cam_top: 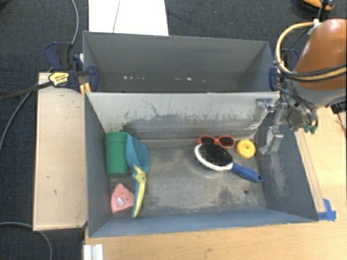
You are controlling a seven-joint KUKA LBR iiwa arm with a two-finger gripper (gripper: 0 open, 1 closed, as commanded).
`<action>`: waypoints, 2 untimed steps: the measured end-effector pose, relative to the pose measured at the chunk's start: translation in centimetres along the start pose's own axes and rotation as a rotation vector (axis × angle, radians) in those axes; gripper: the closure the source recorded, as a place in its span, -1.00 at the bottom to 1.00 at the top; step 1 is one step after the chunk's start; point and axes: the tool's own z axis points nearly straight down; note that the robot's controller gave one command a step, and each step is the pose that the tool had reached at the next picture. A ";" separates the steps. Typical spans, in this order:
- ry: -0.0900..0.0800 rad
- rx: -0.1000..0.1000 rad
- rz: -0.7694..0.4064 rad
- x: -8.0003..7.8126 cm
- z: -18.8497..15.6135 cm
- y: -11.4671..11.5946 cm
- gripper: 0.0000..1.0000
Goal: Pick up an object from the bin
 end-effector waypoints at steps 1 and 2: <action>-0.009 0.001 -0.002 -0.1 -0.5 0.0 -1.00; -0.014 0.003 -0.046 0.2 3.8 0.8 -1.00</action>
Offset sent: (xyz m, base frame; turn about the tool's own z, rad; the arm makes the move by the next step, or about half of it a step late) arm -0.0163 0.0293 -0.1589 -0.1614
